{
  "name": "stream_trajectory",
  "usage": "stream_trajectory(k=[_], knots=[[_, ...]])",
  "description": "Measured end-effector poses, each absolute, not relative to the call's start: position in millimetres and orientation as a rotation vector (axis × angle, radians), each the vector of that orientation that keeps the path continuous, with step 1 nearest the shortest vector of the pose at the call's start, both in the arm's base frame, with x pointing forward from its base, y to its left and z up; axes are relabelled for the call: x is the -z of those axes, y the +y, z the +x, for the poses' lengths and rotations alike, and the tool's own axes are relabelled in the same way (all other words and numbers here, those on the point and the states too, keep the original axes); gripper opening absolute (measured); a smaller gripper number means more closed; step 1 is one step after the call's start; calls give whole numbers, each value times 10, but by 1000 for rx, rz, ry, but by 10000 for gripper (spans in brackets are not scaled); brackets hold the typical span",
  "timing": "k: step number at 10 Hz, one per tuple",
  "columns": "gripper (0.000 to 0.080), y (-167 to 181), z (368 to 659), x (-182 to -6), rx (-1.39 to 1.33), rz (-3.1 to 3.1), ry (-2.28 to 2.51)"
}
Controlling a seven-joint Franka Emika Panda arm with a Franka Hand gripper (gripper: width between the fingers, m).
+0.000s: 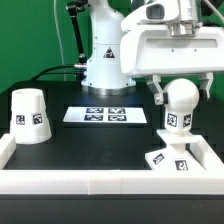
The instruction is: Assemble lamp
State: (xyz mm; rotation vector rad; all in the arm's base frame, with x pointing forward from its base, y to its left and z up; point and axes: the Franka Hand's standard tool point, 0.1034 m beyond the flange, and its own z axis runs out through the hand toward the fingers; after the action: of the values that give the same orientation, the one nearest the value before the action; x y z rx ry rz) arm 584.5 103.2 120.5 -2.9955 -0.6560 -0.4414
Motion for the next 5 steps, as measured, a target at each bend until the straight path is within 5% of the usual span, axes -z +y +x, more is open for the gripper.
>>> stream_trajectory(k=[5], knots=[[699, 1052, 5866, -1240, 68, -3000, -669]])
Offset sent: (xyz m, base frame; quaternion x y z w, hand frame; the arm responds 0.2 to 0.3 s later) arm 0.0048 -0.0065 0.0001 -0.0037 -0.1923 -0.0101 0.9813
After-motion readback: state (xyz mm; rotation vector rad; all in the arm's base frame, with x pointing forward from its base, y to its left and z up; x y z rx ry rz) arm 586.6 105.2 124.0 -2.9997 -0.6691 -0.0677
